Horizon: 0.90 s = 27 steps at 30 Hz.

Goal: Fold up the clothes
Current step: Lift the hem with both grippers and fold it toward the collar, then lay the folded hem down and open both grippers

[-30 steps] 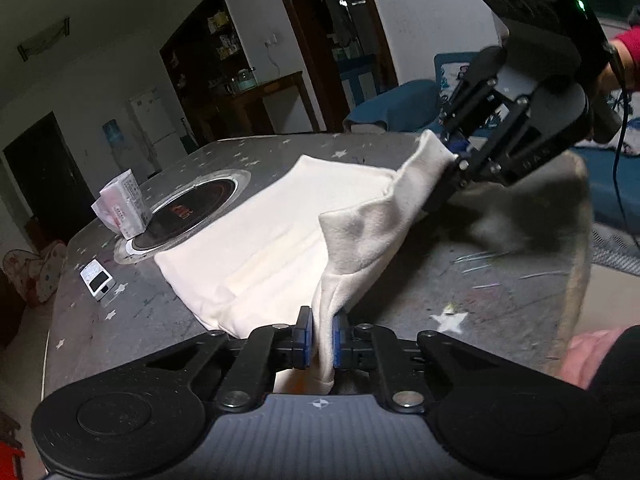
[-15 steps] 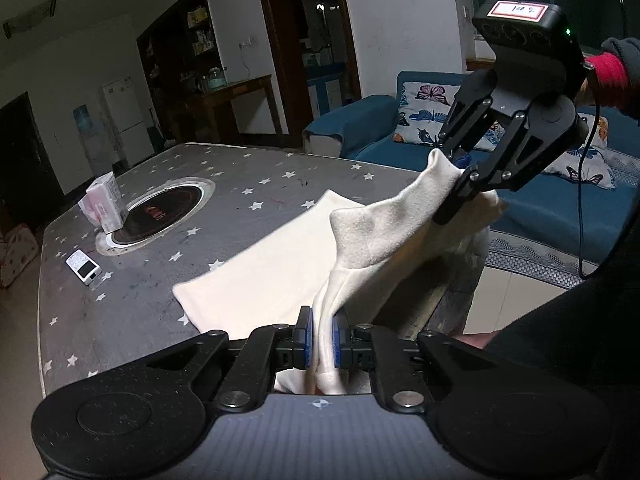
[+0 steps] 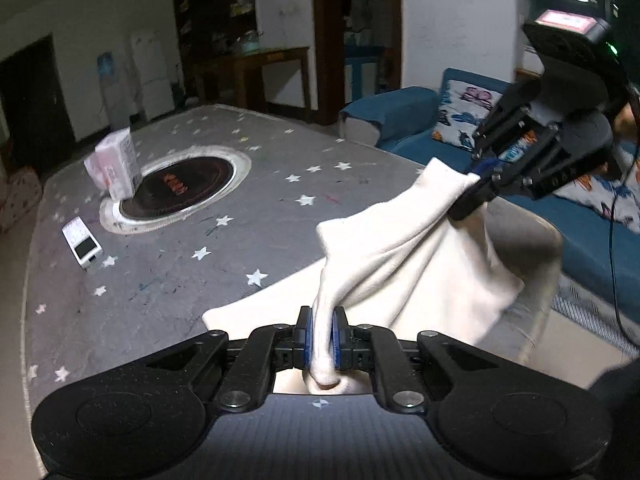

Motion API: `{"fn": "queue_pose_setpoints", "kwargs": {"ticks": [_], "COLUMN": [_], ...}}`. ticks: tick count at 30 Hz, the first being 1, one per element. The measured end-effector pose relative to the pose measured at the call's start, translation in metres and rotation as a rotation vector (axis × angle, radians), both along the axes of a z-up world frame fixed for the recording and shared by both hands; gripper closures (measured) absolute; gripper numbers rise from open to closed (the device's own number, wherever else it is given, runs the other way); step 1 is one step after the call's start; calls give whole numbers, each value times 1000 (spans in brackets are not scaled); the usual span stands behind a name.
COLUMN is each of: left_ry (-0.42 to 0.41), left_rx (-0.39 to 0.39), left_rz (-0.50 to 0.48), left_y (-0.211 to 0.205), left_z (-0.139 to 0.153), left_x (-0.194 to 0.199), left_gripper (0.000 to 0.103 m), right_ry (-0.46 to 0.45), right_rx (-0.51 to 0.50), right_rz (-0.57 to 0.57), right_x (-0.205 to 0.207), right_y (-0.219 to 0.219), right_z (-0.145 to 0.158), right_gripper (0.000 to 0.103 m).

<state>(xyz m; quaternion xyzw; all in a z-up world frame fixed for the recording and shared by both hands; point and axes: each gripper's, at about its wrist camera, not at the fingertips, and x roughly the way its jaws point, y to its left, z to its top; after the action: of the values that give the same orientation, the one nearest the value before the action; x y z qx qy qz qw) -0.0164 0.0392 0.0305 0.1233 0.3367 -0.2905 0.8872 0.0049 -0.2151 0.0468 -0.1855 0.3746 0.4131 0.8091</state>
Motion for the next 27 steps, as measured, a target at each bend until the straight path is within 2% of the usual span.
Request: {"fn": "queue_pose_setpoints", "kwargs": {"ticks": [6,11,15,17,18,19,20,23,25,27], "left_ry": [89,158,123,88,76,76,82,107,102,78], "left_rx": [-1,24,73,93,98,100,100,81,58,43], "left_rz": [97,139,135,163,190,225,256,342,377,409], "left_y": [-8,-11,-19,-21,-20,-19,-17,-8,1,9], "left_z": [-25,-38,-28,-24,-25,-28,-32,-42,-40,-33], "left_x": [49,67,69,74,78,84,89,101,98,92], "left_gripper": [92,92,91,87,81,74,72,71,63,60], "right_ry": [32,64,42,0,-24,-36,-34,-18,-16,-31], "right_rx": [3,7,10,31,42,49,54,32,40,44], "right_rz": [-73,-115,-111,-128,-144,-161,-194,-278,-291,-296], "right_x": [46,69,72,73,75,77,81,93,93,91], "right_y": [0,1,3,3,3,3,3,4,1,-3], "right_z": [-35,-62,-65,-57,-55,-56,-59,-79,-79,-71], "right_gripper": [94,94,94,94,93,88,83,79,75,75]}}
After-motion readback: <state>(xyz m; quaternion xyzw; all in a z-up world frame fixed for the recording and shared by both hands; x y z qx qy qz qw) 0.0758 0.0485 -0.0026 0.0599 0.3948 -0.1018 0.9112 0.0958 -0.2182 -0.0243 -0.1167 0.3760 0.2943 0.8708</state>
